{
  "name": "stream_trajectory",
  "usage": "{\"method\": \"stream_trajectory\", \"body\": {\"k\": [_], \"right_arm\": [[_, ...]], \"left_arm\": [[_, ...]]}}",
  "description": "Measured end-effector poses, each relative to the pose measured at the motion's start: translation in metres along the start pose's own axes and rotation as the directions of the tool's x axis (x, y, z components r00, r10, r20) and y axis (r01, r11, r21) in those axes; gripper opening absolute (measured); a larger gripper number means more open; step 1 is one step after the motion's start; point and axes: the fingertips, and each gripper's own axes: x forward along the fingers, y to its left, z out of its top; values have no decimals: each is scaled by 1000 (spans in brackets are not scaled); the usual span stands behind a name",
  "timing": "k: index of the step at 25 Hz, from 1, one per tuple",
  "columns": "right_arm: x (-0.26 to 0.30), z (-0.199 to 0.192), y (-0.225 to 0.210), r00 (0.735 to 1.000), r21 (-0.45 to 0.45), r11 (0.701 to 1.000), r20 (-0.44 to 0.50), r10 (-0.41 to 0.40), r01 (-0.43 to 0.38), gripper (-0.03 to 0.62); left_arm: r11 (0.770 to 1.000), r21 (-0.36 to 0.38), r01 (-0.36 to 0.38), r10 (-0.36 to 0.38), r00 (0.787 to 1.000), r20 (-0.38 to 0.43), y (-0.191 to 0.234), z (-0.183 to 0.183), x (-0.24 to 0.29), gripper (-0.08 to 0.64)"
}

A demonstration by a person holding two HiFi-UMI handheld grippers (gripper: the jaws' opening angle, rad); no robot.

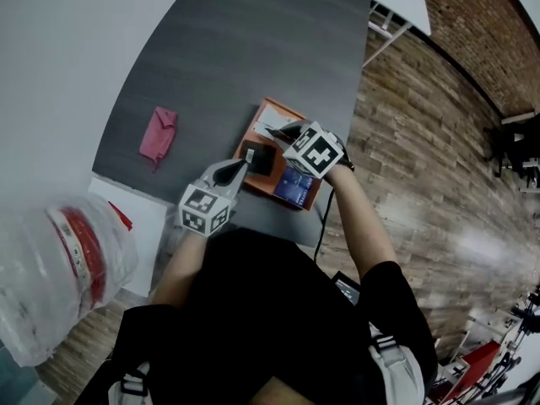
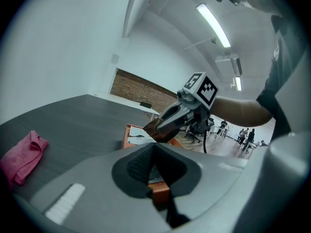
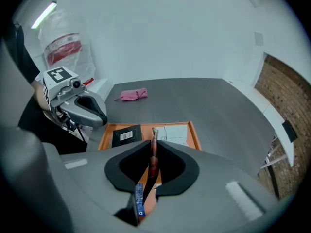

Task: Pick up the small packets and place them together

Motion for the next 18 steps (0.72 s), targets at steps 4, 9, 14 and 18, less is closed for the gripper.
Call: {"method": "stream_trajectory", "body": {"k": [4,9,14,18], "right_arm": [[11,0,1,998,-27,999,-44,34,-35,40],[21,4,5,997,-44,997,-58,56,-59,44],[28,3,5,996,-81,995,-78,48,-55,143],[27,7,-4,999,-110,994,-49,-12,6,210]], "left_arm": [[1000,3,-3,3,1000,3,5,2,-1,0],[1000,0,-7,7,1000,2,12,3,-2,0],[1000,-3,-4,4,1000,-6,15,2,0,0],[1000,-3,-1,1,1000,-10,16,3,1,0]]}}
